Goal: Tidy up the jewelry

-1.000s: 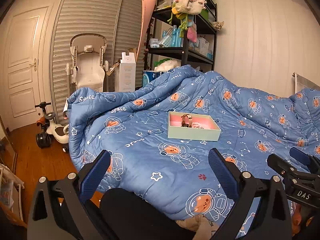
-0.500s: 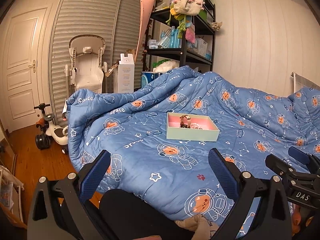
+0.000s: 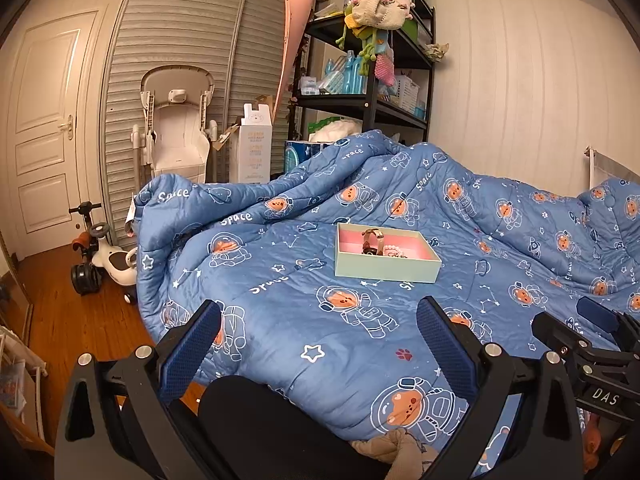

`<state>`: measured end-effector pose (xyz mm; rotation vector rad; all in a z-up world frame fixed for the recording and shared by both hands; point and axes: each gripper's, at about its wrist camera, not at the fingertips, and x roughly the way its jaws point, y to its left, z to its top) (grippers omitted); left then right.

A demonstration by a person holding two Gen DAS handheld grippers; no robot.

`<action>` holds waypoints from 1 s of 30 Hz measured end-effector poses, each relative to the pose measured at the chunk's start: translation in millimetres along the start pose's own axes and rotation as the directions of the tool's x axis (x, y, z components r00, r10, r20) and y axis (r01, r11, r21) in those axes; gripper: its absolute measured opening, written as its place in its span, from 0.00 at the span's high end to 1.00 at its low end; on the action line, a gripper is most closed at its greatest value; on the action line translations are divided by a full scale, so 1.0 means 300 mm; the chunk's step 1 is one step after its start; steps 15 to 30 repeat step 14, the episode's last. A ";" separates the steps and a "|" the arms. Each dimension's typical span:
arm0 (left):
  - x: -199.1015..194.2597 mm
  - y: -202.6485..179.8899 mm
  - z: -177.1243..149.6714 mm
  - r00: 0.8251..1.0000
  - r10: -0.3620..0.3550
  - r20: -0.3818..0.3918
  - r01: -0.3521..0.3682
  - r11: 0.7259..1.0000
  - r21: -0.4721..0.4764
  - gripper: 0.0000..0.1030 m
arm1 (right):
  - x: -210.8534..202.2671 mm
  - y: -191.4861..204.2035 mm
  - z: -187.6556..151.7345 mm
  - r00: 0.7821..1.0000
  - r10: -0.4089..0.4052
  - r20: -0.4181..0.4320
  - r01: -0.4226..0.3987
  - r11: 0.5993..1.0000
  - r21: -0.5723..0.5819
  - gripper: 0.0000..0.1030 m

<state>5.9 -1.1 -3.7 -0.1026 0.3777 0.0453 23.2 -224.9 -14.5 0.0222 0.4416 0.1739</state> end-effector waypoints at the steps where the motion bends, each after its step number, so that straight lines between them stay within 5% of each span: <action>1: -0.002 0.001 -0.001 1.000 0.002 0.001 -0.002 1.000 -0.001 0.06 | 0.000 0.001 0.000 1.000 0.000 0.000 0.000 1.000 0.000 0.06; 30: -0.001 -0.001 -0.004 1.000 0.008 -0.007 -0.008 1.000 0.000 0.07 | 0.001 0.002 0.000 1.000 0.003 0.001 -0.003 1.000 -0.005 0.06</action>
